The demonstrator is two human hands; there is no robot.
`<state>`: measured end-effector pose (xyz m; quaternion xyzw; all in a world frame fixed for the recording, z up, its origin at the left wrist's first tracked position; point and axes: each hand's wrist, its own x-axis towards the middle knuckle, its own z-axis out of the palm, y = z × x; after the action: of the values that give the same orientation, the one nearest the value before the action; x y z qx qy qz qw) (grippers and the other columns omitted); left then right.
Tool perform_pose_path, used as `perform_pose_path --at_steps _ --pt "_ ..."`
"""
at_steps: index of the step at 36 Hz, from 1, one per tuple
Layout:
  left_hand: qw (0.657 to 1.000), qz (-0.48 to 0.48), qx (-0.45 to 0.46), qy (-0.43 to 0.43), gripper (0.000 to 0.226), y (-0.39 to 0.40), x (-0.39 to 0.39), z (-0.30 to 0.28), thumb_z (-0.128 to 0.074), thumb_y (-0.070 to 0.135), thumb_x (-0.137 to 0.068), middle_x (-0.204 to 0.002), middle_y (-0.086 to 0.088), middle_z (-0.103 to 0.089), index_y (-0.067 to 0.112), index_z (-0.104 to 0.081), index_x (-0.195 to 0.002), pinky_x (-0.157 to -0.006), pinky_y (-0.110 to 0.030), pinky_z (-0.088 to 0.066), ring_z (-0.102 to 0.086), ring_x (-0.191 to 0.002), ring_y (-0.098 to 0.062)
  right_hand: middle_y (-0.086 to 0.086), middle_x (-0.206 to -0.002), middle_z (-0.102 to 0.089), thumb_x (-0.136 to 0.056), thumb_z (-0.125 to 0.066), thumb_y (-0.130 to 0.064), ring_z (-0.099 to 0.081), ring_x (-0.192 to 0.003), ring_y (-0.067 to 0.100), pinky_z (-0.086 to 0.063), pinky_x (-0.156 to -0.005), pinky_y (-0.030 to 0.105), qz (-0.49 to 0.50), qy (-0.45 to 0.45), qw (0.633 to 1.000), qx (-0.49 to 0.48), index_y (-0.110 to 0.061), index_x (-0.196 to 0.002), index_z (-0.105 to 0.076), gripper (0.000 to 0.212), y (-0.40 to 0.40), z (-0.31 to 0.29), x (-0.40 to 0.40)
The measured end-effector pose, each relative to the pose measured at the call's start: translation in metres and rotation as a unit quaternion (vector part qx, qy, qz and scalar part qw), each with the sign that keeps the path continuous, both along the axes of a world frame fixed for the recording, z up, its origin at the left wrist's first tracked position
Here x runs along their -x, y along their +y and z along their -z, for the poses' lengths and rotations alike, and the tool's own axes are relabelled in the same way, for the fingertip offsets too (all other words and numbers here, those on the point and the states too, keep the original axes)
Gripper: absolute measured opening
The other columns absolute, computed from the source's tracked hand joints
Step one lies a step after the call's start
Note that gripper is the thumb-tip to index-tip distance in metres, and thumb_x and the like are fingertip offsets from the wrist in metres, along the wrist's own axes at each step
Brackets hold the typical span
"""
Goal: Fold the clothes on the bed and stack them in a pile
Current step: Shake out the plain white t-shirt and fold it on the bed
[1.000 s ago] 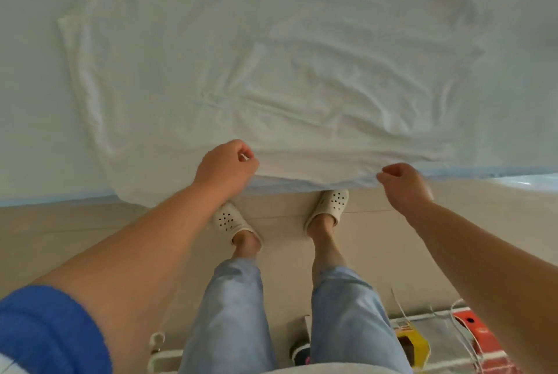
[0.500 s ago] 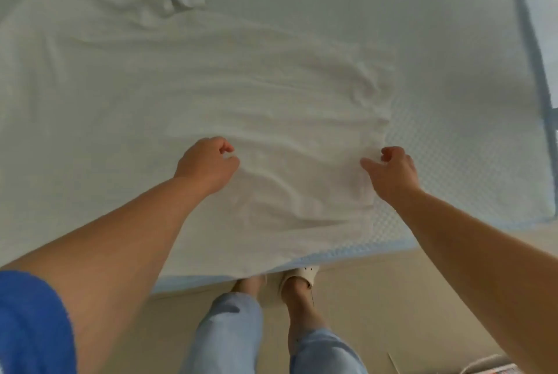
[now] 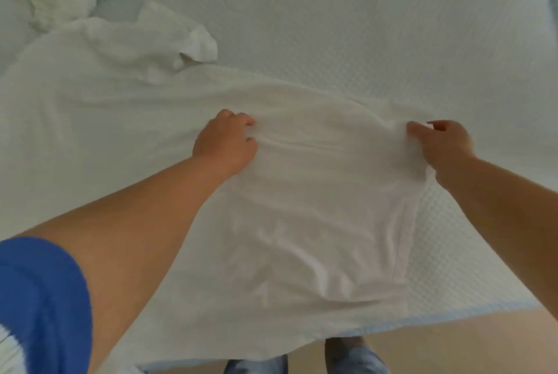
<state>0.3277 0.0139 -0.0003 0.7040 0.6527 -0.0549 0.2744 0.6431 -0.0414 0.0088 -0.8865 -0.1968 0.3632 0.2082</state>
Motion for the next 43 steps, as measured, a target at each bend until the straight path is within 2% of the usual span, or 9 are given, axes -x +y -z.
perform_pose_path --at_steps 6,10,15,20,25,32,37,40,43 --pt "0.993 0.018 -0.107 0.035 0.046 0.06 -0.006 0.001 -0.05 0.016 -0.085 -0.133 -0.013 -0.048 0.018 -0.052 -0.131 -0.099 -0.04 -0.035 -0.043 -0.121 -0.034 -0.011 -0.07 -0.057 -0.075 -0.074 -0.029 -0.053 -0.065 0.009 -0.042 -0.064 0.025 0.018 0.001 1.0 -0.011 -0.026 -0.065 -0.058 0.019 0.019 0.005 -0.014" --pt "0.989 0.067 -0.08 0.104 0.044 0.088 0.001 0.008 -0.046 0.018 -0.089 -0.138 -0.012 -0.046 0.019 -0.049 -0.133 -0.104 -0.04 -0.031 -0.039 -0.128 -0.032 -0.003 -0.074 -0.062 -0.076 -0.066 -0.013 -0.061 -0.079 0.019 -0.053 -0.073 0.033 0.087 0.1 0.991 -0.032 -0.021 -0.067 -0.062 0.013 0.027 0.001 -0.022" --pt "0.978 0.108 -0.05 0.173 0.036 0.112 0.02 0.004 -0.054 0.036 -0.085 -0.126 -0.009 -0.055 0.027 -0.058 -0.119 -0.098 -0.039 -0.029 -0.046 -0.119 -0.03 -0.001 -0.047 -0.063 -0.082 -0.053 -0.006 -0.063 -0.045 0.012 -0.047 -0.041 0.019 0.118 0.165 0.978 -0.051 -0.01 -0.076 -0.057 0.008 0.049 -0.006 -0.036" --pt "0.957 0.148 -0.032 0.247 0.025 0.133 0.04 -0.01 -0.045 0.035 -0.085 -0.111 -0.01 -0.059 0.03 -0.066 -0.098 -0.089 -0.036 -0.027 -0.052 -0.107 -0.029 0.005 -0.064 -0.06 -0.082 -0.057 -0.007 -0.059 -0.042 0.011 -0.051 -0.052 0.026 0.073 0.161 0.984 -0.029 -0.01 -0.074 -0.058 0.009 0.066 -0.006 -0.043" --pt "0.935 0.189 0.0 0.301 0.026 0.142 0.055 -0.014 -0.035 0.034 -0.089 -0.106 -0.007 -0.059 0.032 -0.06 -0.095 -0.089 -0.035 -0.023 -0.051 -0.103 -0.027 0.0 -0.08 -0.06 -0.083 -0.066 -0.014 -0.058 -0.068 0.013 -0.048 -0.056 0.024 0.089 0.146 0.985 -0.032 -0.015 -0.083 -0.064 0.002 0.07 -0.002 -0.04" --pt "0.97 0.088 0.013 0.227 0.023 0.164 0.06 -0.019 -0.051 0.048 -0.086 -0.082 0.001 -0.05 0.029 -0.063 -0.09 -0.093 -0.041 -0.024 -0.046 -0.087 -0.028 -0.003 -0.078 -0.062 -0.087 -0.063 -0.018 -0.061 -0.063 0.009 -0.052 -0.047 0.023 0.119 0.226 0.965 -0.05 -0.021 -0.08 -0.063 0.007 0.092 -0.012 -0.042" --pt "0.977 0.027 0.08 0.196 0.066 0.169 0.062 -0.021 -0.034 0.067 -0.088 -0.144 -0.009 -0.041 0.023 -0.05 -0.134 -0.108 -0.048 -0.016 -0.035 -0.131 -0.036 -0.003 -0.084 -0.07 -0.069 -0.065 -0.016 -0.068 -0.071 0.013 -0.055 -0.056 0.024 0.02 0.387 0.922 -0.025 -0.017 -0.095 -0.064 0.026 0.094 -0.018 -0.052" --pt "0.97 0.056 0.079 0.222 0.063 0.171 0.064 -0.021 -0.033 0.065 -0.089 -0.145 -0.009 -0.04 0.024 -0.051 -0.134 -0.11 -0.045 -0.015 -0.034 -0.131 -0.035 0.002 -0.106 -0.064 -0.065 -0.067 0.002 -0.066 -0.091 0.017 -0.056 -0.059 0.023 0.001 0.321 0.947 -0.024 -0.012 -0.117 -0.058 0.055 0.098 -0.013 -0.054" --pt "0.955 0.133 0.083 0.25 0.048 0.167 0.066 -0.023 -0.039 0.062 -0.089 -0.136 -0.004 -0.051 0.031 -0.063 -0.117 -0.105 -0.043 -0.018 -0.042 -0.123 -0.032 0.002 -0.107 -0.061 -0.075 -0.064 0.01 -0.062 -0.094 0.016 -0.055 -0.061 0.018 0.002 0.258 0.965 -0.048 -0.01 -0.121 -0.057 0.05 0.104 -0.01 -0.055"
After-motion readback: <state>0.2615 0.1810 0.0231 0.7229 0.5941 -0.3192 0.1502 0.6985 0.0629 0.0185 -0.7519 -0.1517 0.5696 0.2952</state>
